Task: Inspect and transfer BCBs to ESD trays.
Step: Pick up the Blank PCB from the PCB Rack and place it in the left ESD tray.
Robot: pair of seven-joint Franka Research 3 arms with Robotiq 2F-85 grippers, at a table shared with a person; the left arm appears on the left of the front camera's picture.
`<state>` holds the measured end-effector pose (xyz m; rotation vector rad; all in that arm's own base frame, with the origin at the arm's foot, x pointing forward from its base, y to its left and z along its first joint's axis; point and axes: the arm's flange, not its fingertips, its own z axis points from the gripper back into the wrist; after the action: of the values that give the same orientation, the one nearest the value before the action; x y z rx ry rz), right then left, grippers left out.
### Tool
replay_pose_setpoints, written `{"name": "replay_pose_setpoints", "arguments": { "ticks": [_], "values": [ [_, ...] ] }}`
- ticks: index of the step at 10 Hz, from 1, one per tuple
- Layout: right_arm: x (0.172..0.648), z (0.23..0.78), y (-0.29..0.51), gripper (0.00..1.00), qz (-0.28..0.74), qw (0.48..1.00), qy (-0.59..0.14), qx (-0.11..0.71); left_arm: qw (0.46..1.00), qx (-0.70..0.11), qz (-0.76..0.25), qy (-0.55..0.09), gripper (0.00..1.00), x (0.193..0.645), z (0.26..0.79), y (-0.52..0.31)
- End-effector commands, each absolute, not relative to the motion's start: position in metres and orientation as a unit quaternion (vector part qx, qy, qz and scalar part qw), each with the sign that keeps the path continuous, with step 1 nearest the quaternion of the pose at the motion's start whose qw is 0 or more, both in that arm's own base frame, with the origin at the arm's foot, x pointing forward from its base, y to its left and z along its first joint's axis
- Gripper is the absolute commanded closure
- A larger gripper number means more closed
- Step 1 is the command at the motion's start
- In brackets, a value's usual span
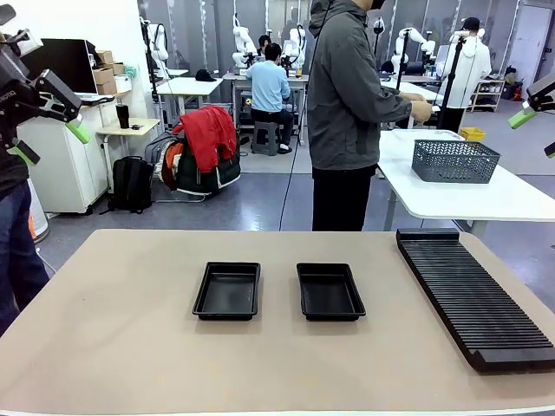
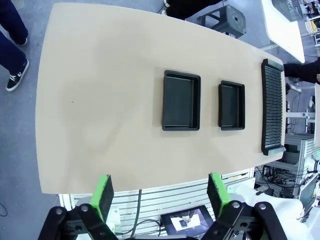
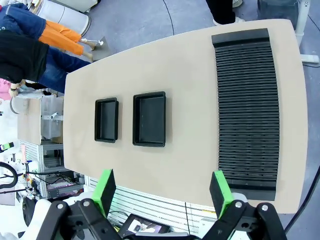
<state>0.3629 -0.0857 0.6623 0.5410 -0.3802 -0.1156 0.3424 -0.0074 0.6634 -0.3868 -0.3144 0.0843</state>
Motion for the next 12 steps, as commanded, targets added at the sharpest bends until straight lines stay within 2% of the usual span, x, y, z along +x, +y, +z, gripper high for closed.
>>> {"name": "replay_pose_setpoints", "arguments": {
  "ticks": [1,5,12],
  "values": [
    [0.363,0.662,-0.085,0.00,-0.056,0.944,-0.186,0.266,0.970,-0.184,0.040,-0.152,0.00,0.346,0.674,-0.015],
    [0.363,0.662,-0.085,0.00,-0.056,0.944,-0.186,0.266,0.974,-0.158,0.001,-0.161,0.00,0.356,0.688,-0.032],
    [0.363,0.662,-0.085,0.00,-0.056,0.944,-0.186,0.266,0.979,-0.148,0.002,-0.138,0.00,0.361,0.688,-0.023]
  ]
}}
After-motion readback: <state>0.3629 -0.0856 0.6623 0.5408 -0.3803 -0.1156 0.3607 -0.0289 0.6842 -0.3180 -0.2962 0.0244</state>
